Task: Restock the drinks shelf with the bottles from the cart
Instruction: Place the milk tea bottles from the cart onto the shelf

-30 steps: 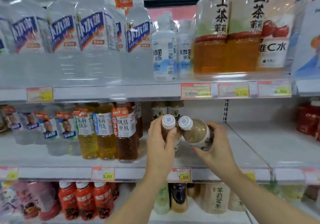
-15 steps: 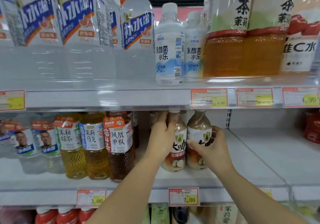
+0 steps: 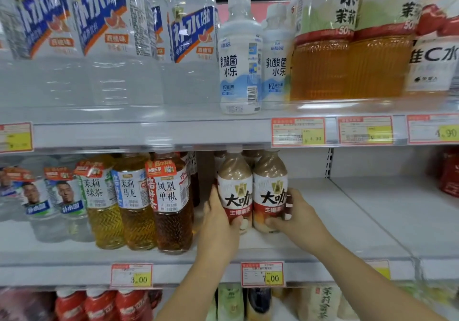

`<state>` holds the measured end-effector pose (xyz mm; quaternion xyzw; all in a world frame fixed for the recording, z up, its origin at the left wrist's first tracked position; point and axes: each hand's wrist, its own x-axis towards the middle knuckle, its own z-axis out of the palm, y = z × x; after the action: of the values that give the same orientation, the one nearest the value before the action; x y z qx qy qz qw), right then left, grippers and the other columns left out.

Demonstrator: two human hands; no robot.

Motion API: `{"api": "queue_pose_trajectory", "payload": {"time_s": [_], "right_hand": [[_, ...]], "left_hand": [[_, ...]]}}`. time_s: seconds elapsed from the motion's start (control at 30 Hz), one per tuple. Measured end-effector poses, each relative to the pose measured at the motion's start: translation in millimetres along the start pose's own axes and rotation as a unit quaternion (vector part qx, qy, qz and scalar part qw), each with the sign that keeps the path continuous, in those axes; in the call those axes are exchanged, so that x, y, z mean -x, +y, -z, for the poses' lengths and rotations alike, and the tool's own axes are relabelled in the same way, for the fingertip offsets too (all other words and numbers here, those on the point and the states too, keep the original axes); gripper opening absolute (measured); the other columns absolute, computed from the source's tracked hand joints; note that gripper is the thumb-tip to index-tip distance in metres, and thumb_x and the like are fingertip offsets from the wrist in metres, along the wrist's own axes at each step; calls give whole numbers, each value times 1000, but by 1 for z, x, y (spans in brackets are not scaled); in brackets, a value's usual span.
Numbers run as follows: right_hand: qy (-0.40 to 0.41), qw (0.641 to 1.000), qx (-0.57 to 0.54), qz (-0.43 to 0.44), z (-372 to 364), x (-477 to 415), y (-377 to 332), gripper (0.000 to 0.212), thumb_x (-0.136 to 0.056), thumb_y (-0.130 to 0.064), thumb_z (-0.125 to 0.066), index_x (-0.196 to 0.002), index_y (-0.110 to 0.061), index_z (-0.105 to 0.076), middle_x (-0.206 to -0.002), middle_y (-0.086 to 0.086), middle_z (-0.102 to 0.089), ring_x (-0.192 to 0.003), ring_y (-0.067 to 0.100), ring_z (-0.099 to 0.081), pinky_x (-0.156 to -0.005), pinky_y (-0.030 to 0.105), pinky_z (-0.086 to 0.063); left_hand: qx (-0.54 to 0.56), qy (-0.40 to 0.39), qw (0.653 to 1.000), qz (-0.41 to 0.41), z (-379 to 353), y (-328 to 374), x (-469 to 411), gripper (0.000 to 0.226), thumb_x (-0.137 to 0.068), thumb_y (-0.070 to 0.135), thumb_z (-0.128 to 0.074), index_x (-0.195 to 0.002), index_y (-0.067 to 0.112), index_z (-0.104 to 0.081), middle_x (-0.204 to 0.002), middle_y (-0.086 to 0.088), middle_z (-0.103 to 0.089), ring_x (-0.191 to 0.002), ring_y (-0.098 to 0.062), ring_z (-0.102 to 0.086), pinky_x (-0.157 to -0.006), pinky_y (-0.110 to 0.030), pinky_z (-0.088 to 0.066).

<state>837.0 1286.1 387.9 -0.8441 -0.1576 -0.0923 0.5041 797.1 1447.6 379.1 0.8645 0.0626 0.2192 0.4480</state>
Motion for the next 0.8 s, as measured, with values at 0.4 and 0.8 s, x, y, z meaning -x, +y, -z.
{"api": "queue_pose_trajectory", "payload": {"time_s": [0.4,0.8], "right_hand": [[39,999,-11,-10,-35,-22,-5,64,-74,-10,-76,-126,-9,-39,-117,4,-54,-95,12,-50,-80,22,-39],[76,997,-16,-28,-43,-28,-4,63,-71,-7,-77,-122,-10,-40,-115,5,-54,-91,13,-52,-69,14,-40]], "left_hand": [[38,22,998,53,1,-17,-38,76,-80,13,-70,-143,19,-29,-132,-3,-55,-123,-25,-50,-102,-46,-42],[56,5,998,35,-4,-30,-51,75,-80,13,-70,-143,20,-29,-134,-2,-53,-125,-23,-49,-104,-45,-41]]}}
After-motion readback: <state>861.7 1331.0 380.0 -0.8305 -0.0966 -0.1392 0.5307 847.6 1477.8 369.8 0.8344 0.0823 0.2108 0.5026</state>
